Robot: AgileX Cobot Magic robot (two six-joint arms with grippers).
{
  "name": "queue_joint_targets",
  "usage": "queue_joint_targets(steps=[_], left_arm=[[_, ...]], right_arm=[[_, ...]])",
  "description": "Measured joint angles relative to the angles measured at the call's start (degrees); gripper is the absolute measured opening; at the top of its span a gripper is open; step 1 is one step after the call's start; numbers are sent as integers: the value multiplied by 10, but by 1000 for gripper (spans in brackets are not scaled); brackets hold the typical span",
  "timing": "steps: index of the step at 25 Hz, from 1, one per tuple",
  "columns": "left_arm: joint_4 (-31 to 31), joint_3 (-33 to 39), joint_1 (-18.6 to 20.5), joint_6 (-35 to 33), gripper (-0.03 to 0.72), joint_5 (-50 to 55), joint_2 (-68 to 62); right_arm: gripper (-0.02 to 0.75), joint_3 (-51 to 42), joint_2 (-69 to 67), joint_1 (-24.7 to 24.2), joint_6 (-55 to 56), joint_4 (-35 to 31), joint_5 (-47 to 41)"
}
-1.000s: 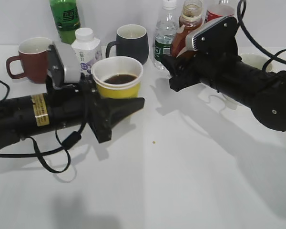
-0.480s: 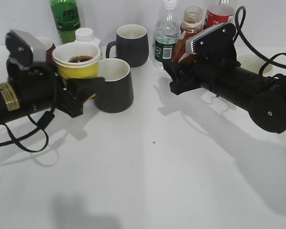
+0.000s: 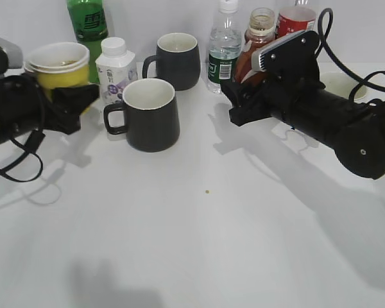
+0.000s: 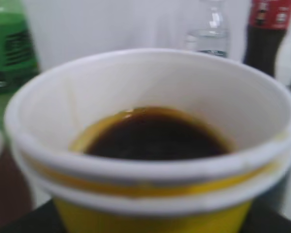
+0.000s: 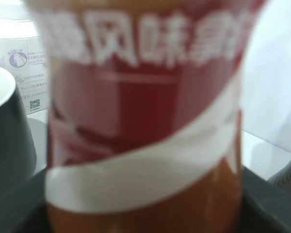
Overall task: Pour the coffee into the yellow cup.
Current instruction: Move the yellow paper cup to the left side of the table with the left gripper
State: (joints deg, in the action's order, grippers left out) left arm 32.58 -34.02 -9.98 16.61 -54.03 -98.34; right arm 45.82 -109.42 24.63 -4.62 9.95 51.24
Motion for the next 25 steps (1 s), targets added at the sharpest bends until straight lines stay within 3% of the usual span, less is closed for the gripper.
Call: queue_joint_targets(steps=[7, 15, 25], left_arm=[[-58, 0, 5, -58, 396, -11, -45], [-111, 0, 5, -94, 396, -126, -137], [-120, -25, 5, -112, 396, -143, -205]], right_arm=[[503, 0, 0, 0, 0, 0, 0], [503, 0, 0, 0, 0, -2, 0], [503, 0, 0, 0, 0, -4, 0]])
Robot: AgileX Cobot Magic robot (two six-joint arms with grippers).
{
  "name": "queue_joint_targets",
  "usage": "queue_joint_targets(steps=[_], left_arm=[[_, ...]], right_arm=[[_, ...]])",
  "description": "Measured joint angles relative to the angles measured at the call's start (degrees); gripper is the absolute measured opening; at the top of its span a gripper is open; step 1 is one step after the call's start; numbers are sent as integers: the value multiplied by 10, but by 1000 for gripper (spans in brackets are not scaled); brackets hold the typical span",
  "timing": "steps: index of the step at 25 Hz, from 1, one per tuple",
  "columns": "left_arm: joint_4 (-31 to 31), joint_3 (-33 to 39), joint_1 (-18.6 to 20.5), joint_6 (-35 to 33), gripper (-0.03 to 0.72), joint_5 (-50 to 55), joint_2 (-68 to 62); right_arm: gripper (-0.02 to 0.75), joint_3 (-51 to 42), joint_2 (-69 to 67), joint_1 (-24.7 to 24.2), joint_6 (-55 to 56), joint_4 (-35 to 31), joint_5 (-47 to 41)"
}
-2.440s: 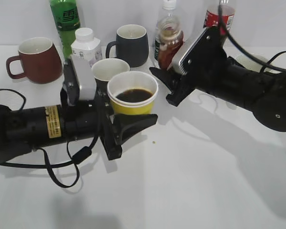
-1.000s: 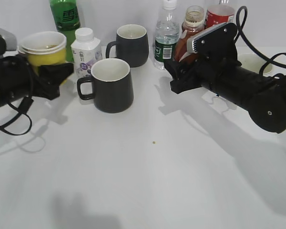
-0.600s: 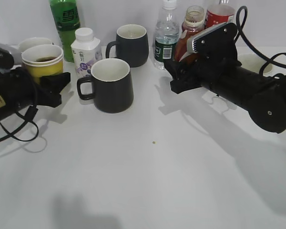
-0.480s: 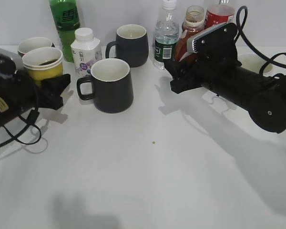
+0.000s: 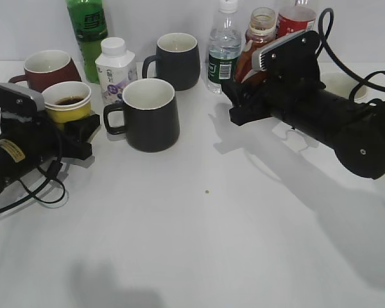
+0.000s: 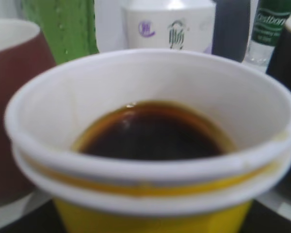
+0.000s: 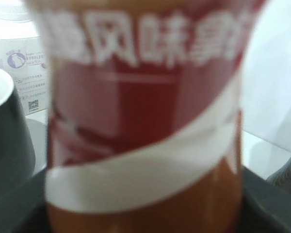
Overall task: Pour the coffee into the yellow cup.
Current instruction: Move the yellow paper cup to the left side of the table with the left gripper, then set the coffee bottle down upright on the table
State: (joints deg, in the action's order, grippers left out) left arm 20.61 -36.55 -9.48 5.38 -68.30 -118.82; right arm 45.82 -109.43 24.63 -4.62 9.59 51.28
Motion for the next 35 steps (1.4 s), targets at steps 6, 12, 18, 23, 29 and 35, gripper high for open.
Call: queue_joint_targets(steps=[6, 12, 18, 23, 29, 35], left_arm=[[-1, 0, 0, -1, 408, -23, -13], [-2, 8, 0, -2, 496, -19, -20], [-5, 29, 0, -6, 579, -35, -18], [-37, 58, 0, -8, 594, -41, -6], [-44, 98, 0, -8, 596, -42, 16], [-46, 151, 0, -7, 596, -36, 54]], right_arm=[[503, 0, 0, 0, 0, -1, 0], [503, 0, 0, 0, 0, -2, 0], [503, 7, -2, 0, 0, -2, 0], [503, 47, -45, 0, 0, 2, 0], [503, 76, -98, 0, 34, 4, 1], [503, 77, -116, 0, 89, 60, 13]])
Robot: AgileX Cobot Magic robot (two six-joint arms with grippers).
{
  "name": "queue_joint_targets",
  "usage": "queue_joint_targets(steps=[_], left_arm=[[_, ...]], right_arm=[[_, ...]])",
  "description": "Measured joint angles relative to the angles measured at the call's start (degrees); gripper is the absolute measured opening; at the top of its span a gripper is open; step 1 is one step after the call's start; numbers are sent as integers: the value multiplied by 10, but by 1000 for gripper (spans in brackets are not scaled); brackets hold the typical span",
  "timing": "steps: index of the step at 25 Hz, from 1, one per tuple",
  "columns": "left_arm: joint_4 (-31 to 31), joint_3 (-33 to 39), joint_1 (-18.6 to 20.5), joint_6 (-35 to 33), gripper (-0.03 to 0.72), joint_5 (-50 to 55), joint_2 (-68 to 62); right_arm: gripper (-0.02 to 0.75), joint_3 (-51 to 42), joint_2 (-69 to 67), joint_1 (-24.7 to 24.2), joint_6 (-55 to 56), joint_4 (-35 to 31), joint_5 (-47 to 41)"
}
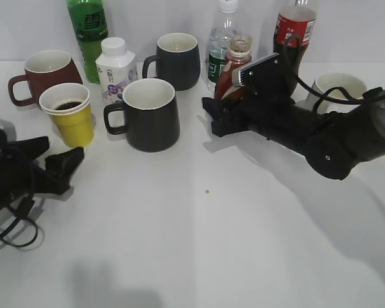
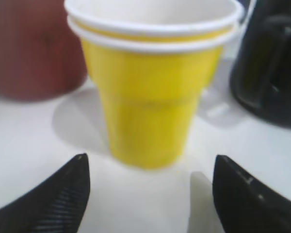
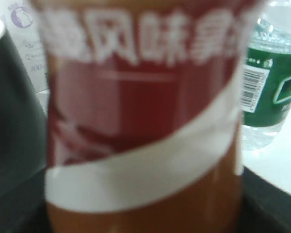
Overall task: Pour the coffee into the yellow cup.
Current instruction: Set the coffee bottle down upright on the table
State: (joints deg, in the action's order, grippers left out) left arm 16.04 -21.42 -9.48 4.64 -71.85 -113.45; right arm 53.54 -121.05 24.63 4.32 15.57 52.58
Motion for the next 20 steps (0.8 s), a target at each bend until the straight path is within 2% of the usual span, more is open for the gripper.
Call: queue_joint_targets(steps=[9, 14, 20], left_arm=[[3, 62, 0, 2, 589, 21, 75], [5, 80, 0, 10, 589, 24, 128], [5, 82, 0, 71, 589, 76, 207]], right_arm=[[505, 3, -19, 0, 11, 13, 17], [631, 3, -20, 0, 12, 13, 17], [657, -21, -7, 0, 12, -19, 16]])
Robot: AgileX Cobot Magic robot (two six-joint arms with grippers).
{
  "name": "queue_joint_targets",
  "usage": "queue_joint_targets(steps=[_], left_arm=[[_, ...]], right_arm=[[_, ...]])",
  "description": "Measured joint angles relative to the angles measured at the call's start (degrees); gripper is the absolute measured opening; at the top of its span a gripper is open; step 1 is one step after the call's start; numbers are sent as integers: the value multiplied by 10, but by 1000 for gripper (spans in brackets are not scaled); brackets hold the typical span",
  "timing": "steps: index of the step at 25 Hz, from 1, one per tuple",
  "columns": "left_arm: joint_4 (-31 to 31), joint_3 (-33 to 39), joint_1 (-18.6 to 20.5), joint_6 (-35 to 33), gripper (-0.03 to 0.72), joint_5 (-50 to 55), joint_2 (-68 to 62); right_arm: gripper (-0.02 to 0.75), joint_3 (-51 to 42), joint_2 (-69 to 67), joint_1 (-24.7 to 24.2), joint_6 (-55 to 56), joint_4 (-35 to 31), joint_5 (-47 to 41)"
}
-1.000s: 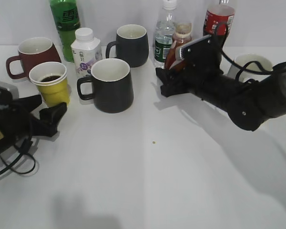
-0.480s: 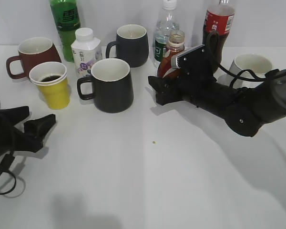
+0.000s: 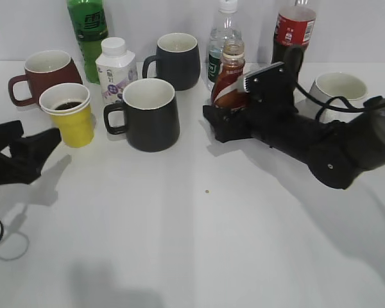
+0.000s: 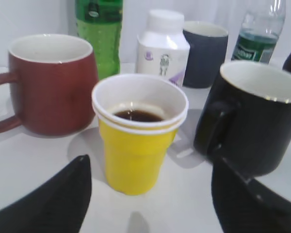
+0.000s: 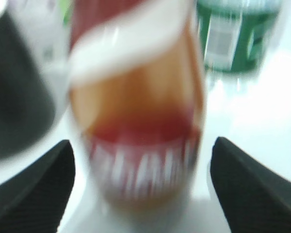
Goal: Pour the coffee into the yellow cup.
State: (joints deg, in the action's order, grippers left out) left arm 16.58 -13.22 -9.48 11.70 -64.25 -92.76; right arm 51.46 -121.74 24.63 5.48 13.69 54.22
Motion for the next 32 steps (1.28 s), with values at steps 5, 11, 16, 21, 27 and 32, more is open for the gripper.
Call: queue_joint_targets(steps=[5, 11, 16, 21, 27, 32], left_arm=[[0, -9, -1, 48, 589, 107, 71], [-4, -76, -26, 80, 589, 378, 159], [-52, -157, -60, 91, 589, 656, 229], [-83, -225, -85, 92, 587, 924, 295], [-92, -281, -98, 88, 586, 1213, 389], [-108, -284, -98, 18, 586, 1330, 506]], right_arm=[[659, -49, 30, 0, 0, -7, 0], [649, -112, 72, 0, 1, -12, -32], [627, -137, 130, 0, 34, -12, -147], [580, -137, 188, 1, 109, 34, -302], [563, -137, 303, 27, 235, 120, -498], [548, -137, 435, 79, 243, 108, -717]])
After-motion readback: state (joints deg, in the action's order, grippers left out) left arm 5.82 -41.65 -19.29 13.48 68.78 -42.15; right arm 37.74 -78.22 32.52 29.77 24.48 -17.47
